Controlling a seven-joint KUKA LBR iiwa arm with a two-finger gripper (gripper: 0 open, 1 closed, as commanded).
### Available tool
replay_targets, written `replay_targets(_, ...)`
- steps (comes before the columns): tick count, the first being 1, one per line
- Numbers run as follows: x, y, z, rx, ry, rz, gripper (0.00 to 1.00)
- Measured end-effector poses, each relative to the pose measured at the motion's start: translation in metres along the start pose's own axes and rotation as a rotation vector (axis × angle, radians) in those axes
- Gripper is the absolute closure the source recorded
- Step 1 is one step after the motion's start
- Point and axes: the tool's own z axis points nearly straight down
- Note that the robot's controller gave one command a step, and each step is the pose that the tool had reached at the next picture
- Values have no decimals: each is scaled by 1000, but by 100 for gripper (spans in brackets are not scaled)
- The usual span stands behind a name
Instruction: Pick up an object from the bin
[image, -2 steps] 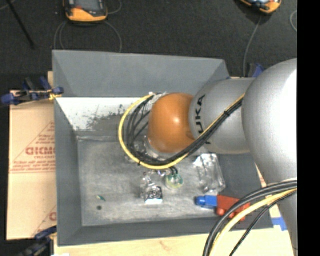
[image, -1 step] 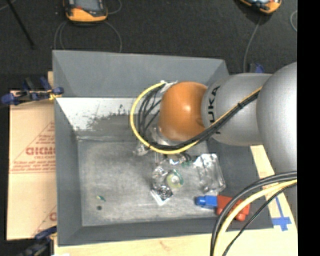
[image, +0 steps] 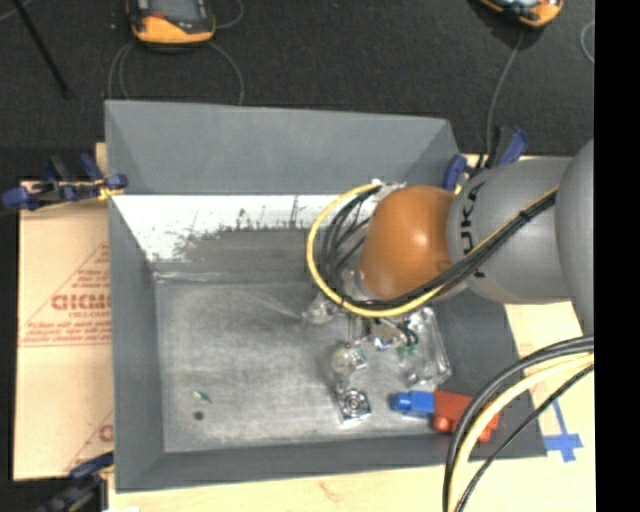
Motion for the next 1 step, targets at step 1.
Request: replay_targets(1,32,-64,-4,5,17,-57,0)
